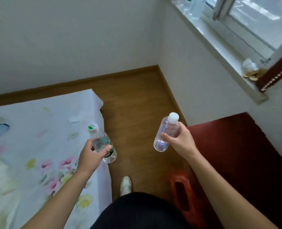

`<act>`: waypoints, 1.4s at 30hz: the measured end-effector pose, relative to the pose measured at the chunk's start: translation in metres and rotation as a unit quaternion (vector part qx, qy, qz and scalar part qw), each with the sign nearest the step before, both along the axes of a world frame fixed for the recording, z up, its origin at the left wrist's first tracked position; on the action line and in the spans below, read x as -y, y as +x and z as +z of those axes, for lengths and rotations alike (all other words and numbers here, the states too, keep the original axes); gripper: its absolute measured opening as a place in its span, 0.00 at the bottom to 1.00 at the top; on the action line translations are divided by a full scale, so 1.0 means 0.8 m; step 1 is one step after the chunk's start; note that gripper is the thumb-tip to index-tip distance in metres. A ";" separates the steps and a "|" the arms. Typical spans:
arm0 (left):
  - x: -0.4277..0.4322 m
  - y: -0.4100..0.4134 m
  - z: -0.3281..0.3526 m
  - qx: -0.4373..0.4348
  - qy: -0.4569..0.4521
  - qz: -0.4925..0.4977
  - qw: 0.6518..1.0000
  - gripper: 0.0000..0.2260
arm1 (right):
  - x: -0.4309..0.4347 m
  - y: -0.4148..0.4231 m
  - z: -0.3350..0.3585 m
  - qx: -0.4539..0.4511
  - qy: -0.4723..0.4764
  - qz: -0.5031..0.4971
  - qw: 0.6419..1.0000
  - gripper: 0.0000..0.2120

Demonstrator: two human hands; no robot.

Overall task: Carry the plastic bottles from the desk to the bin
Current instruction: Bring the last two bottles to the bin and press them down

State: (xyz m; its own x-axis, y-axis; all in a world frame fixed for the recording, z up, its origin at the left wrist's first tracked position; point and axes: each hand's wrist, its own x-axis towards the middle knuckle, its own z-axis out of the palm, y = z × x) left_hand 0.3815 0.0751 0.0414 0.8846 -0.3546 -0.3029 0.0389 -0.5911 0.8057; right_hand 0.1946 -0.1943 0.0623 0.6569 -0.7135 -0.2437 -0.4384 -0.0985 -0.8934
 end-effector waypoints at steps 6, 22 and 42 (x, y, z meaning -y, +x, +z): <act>-0.111 0.051 -0.032 -0.057 0.025 0.100 0.993 0.23 | -0.042 0.082 -0.027 -0.057 -0.008 0.062 0.996 0.28; -0.071 0.239 -0.071 -0.098 0.060 0.079 0.990 0.26 | -0.020 0.157 -0.116 -0.201 0.036 -0.017 0.979 0.25; 0.069 0.522 -0.073 -0.108 0.093 0.256 0.956 0.23 | 0.231 0.642 -0.098 -0.142 0.017 0.165 0.976 0.29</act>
